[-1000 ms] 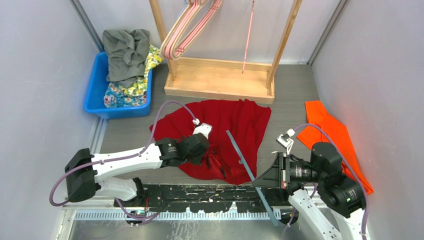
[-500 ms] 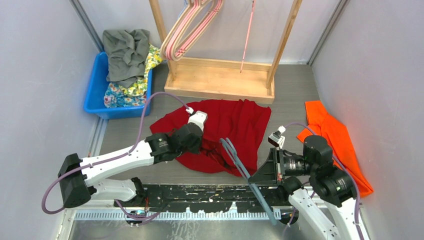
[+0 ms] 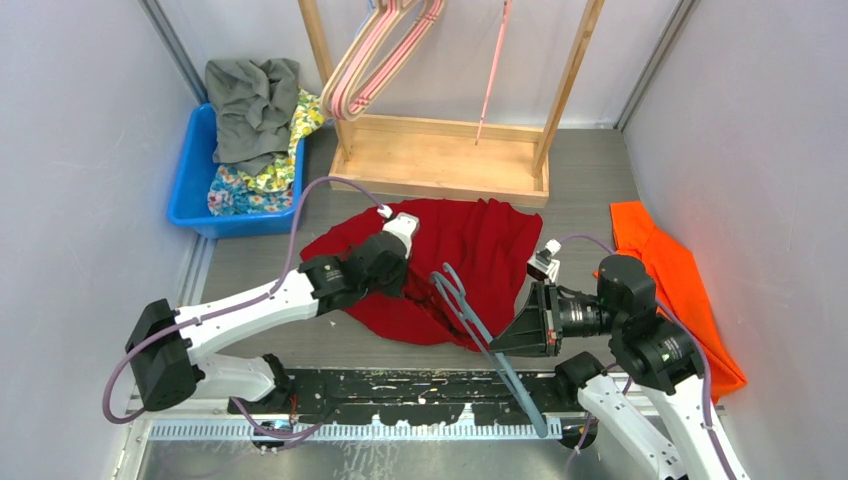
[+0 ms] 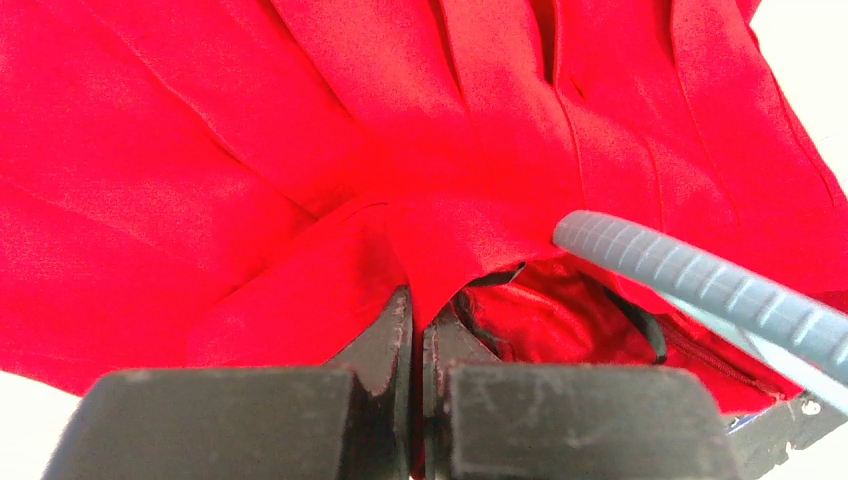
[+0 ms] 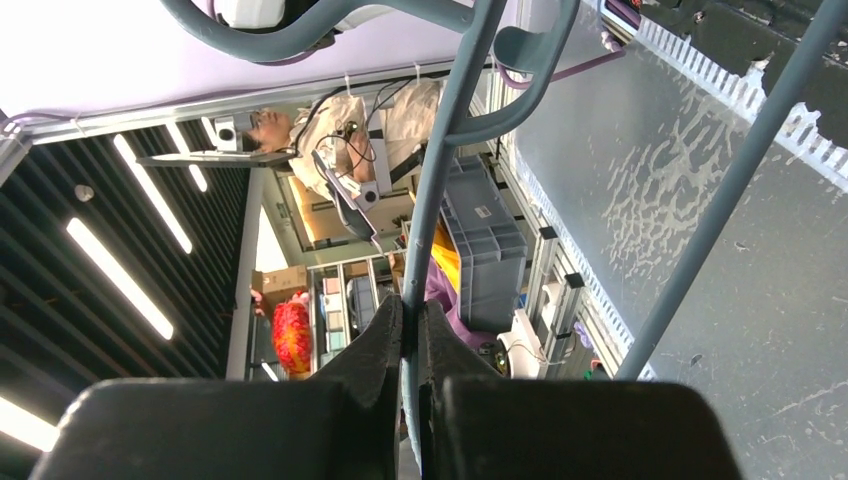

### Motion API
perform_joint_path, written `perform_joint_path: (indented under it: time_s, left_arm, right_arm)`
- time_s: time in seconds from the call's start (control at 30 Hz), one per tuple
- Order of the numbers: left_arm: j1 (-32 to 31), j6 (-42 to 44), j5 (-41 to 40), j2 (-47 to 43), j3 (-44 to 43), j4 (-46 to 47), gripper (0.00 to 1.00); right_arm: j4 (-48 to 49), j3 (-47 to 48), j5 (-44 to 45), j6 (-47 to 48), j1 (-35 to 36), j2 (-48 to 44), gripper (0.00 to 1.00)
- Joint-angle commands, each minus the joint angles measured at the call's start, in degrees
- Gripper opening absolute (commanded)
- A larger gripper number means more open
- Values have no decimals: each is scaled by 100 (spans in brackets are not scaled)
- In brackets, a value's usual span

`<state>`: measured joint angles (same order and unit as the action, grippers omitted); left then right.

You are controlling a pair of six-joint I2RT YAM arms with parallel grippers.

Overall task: Place the skirt on the hanger
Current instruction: Hang the skirt on the hanger.

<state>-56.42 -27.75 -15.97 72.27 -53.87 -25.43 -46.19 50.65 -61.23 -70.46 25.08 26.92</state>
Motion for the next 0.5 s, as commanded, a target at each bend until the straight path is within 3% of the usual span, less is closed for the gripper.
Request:
perform_joint_path:
  time_s: [0.0, 0.47]
  left_arm:
    - [167, 156, 251, 262, -347, 428, 0]
    - [340, 235, 609, 667, -773, 533, 0]
  right_arm:
    - [445, 247, -203, -65, 75, 148, 1]
    - [616, 9, -158, -92, 120, 110, 1]
